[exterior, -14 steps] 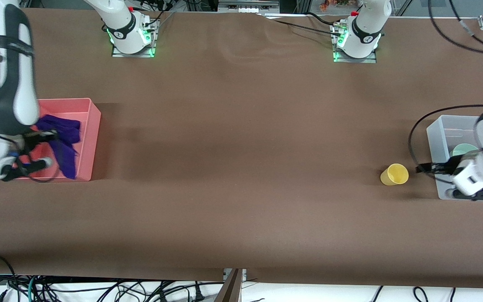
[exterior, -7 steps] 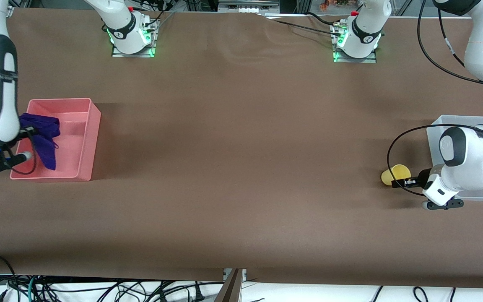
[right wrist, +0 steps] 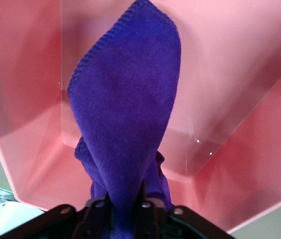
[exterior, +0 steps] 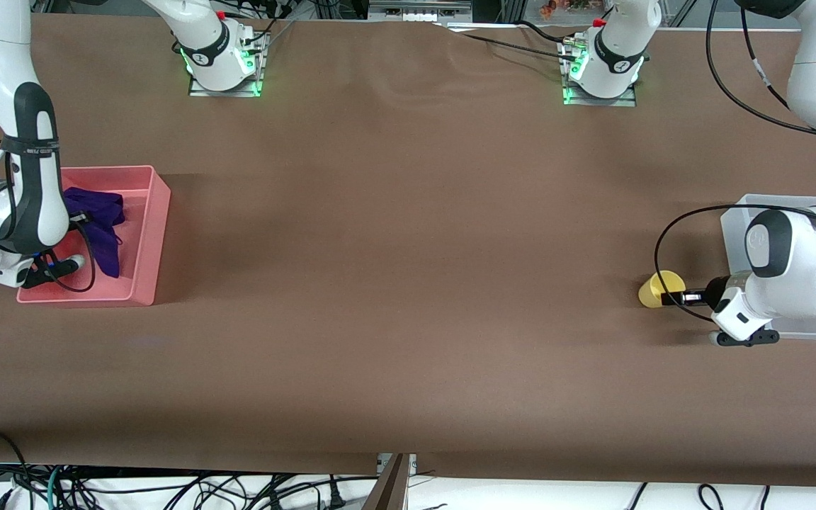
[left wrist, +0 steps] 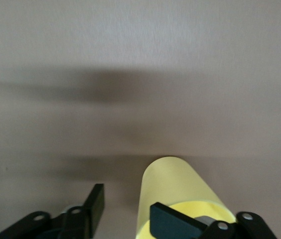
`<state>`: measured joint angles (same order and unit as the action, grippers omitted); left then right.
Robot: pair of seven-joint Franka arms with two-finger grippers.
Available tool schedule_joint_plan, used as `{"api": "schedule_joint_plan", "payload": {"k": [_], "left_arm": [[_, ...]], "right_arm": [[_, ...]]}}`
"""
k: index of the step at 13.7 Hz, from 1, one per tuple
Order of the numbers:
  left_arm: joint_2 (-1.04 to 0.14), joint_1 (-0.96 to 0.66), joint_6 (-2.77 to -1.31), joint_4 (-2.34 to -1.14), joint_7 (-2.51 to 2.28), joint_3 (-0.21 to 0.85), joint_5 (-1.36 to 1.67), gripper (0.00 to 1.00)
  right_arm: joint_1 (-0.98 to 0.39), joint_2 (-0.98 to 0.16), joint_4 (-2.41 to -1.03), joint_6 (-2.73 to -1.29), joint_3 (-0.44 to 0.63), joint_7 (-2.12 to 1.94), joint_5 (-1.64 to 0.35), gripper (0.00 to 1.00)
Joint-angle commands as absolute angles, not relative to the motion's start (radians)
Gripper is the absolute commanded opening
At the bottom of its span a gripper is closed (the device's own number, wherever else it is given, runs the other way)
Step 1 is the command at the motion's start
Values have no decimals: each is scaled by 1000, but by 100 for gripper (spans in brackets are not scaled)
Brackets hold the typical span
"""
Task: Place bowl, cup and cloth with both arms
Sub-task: 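Release the cloth and raise the right gripper while the left lifts the cup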
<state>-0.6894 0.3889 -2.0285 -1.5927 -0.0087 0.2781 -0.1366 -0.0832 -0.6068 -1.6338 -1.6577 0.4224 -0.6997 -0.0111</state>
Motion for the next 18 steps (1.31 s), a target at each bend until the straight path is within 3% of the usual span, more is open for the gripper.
{"api": "schedule_joint_plan", "payload": {"k": [1,7,11,13,14,15,18], "left_arm": [[-649,394,-1982,-1640,18,282,-123,93],[-623,388,-1925,-1644,25,308,-127,96],[-624,383,-1905,-1647,37,310,-137,96],[-634,379,-1922,-1686,40,310,-138,90],[-632,376,-1939,-1696,38,310,-138,74],[-630,376,-1936,-1695,38,310,-138,70],[-592,362,-1873,-1681,28,325,-137,89]], "right_arm": [[-86,-548,-1588,-1634,426,-693,-84,100],[-87,-408,-1272,-1528,352,-686,-101,100],[-86,-305,-1207,-1649,302,-681,-81,100],[-86,-275,-1244,-1655,298,-681,-81,100],[-86,-265,-1252,-1638,288,-660,-77,100],[-86,-249,-1265,-1596,278,-570,-78,100],[-86,-204,-1275,-1429,207,-246,-75,100]]}}
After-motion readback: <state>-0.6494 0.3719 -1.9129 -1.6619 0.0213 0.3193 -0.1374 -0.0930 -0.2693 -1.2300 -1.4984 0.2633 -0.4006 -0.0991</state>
